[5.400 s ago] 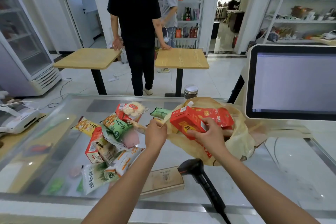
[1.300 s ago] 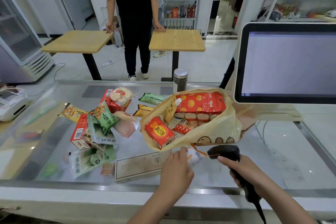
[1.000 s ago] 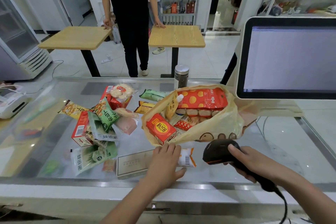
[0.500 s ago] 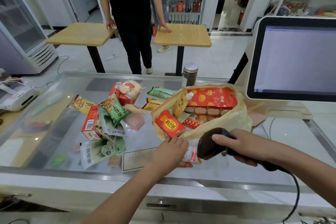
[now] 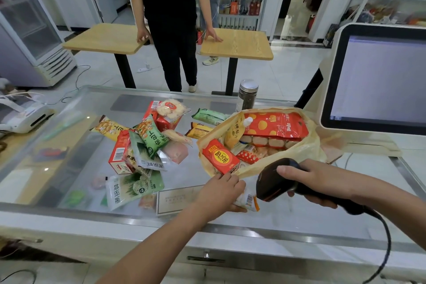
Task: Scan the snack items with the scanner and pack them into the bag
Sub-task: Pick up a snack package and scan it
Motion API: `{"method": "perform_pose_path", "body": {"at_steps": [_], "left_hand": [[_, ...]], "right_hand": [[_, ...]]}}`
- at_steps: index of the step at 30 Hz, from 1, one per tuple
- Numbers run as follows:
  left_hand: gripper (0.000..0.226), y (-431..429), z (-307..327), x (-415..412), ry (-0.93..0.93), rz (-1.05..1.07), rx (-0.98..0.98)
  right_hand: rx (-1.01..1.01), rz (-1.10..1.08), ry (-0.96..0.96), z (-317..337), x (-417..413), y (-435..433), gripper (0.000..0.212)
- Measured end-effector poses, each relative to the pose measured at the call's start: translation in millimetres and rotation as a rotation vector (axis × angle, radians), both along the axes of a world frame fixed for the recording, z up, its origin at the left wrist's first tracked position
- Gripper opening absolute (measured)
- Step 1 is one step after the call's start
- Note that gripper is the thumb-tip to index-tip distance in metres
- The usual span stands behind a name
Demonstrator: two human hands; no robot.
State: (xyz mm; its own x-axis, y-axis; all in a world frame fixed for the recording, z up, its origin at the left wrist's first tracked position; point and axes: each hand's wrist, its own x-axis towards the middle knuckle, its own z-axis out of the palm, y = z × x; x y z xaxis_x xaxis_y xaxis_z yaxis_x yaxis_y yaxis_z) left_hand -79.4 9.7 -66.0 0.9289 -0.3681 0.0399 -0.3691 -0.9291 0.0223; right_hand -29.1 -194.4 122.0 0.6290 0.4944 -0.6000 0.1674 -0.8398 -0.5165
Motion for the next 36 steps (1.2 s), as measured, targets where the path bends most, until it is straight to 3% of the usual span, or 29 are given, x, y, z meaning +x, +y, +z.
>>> {"method": "perform_pose_path", "body": {"at_steps": [10,19,21,24,26,28,31,34,36], "left_hand": [[0.051,0.6,3.5,-0.8,0.026,-0.013,-0.004],[0.05,1.1,9.2,-4.3,0.041,-0.026,0.004],[0.055,4.0,10.3,-7.5,0.046,-0.055,0.029],[0.08,12.1,5.0,-23.5,-0.045,-0.042,0.017],[0.087,14.4,-1.1,-40.6,-0.188,0.149,-0.119],[0.086,11.8,-4.0,-56.3,-0.237,0.505,-0.371],[0.087,3.3,2.4,-61.1,0.008,0.904,-0.602],[0.058,-0.7,10.5,-52.5,0.171,0.987,-0.705],[0.045,-1.5,19.2,-45.4,0.242,1.035,-1.045]], "right_hand": [[-0.065,-0.045,-0.013,4.2,-7.1,5.0,0.062],[-0.079,-0.044,-0.006,6.5,-8.5,3.5,0.061],[-0.066,-0.043,0.003,4.4,-8.1,2.8,0.062],[-0.031,-0.061,0.023,0.2,-6.5,0.1,0.063],[-0.014,-0.076,0.035,-3.6,-5.7,-1.9,0.065],[-0.005,-0.087,0.056,-8.2,-5.3,-3.0,0.07],[-0.001,-0.088,0.066,-14.1,-4.0,-0.6,0.08],[-0.003,-0.099,0.09,-20.3,-3.8,2.9,0.081],[0.005,-0.111,0.099,-23.6,-4.4,3.7,0.079]]}}
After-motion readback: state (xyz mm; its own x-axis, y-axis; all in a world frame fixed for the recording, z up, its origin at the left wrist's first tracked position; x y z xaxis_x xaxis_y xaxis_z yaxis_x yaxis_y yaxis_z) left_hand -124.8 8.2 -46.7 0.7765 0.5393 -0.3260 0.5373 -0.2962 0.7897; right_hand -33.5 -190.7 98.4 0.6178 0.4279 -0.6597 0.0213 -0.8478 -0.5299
